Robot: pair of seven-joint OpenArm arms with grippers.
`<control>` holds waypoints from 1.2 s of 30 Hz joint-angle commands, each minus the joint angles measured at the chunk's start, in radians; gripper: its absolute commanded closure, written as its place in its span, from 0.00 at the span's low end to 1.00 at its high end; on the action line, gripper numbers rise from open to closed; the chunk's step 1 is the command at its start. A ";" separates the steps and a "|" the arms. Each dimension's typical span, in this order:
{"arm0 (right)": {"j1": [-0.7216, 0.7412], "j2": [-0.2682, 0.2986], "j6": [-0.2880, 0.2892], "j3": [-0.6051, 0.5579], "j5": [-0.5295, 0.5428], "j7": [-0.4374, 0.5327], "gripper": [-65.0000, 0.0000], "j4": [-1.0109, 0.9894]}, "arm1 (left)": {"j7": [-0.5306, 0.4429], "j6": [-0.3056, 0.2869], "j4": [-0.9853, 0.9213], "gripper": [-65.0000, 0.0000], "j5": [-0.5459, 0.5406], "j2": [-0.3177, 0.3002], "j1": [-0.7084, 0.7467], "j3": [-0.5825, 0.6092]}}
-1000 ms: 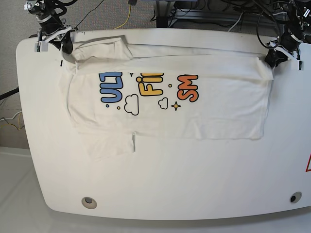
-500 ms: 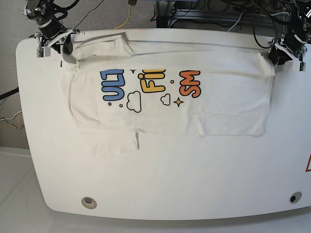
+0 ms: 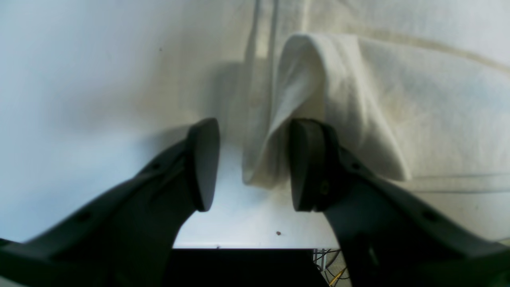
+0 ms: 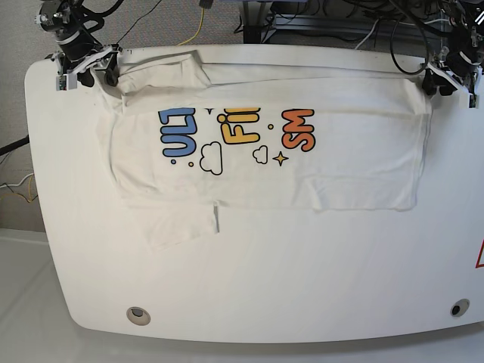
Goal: Fold the T-shirt properly
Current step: 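Open both grippers and release the folded shirt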
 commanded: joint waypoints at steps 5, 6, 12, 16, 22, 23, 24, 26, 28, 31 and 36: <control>-0.005 0.014 -0.008 0.008 -0.004 -0.008 0.43 0.012 | 0.108 0.013 -0.004 0.57 0.065 -0.001 -0.036 0.002; -0.005 0.015 -0.008 0.008 -0.004 -0.008 0.43 0.013 | 0.116 0.013 -0.004 0.57 0.065 -0.001 -0.040 0.002; -0.005 0.017 -0.008 0.010 -0.006 -0.010 0.42 0.066 | 0.164 0.013 0.057 0.57 0.066 -0.003 -0.076 -0.024; -0.004 0.012 -0.008 0.033 -0.011 -0.042 0.42 0.124 | 0.214 0.013 0.106 0.57 0.066 -0.003 -0.102 -0.044; 0.047 0.014 -0.008 0.076 -0.014 -0.145 0.42 0.162 | 0.271 0.013 0.126 0.57 0.066 -0.003 -0.141 -0.044; 0.053 0.014 -0.008 0.082 -0.014 -0.154 0.42 0.162 | 0.273 0.013 0.126 0.57 0.066 -0.003 -0.146 -0.044; 0.056 0.014 -0.008 0.088 -0.014 -0.162 0.42 0.162 | 0.273 0.013 0.126 0.57 0.066 -0.003 -0.152 -0.044; 0.056 0.015 -0.008 0.094 -0.014 -0.171 0.42 0.167 | 0.273 0.013 0.126 0.57 0.066 -0.003 -0.161 -0.044; 0.056 0.015 -0.008 0.094 -0.011 -0.172 0.42 0.170 | 0.274 0.013 0.126 0.57 0.066 -0.003 -0.165 -0.044; 0.058 0.017 -0.008 0.096 -0.012 -0.172 0.42 0.178 | 0.274 0.013 0.126 0.57 0.066 -0.003 -0.166 -0.044; 0.065 0.017 -0.008 0.096 -0.014 -0.175 0.42 0.201 | 0.274 0.013 0.126 0.57 0.066 -0.003 -0.166 -0.044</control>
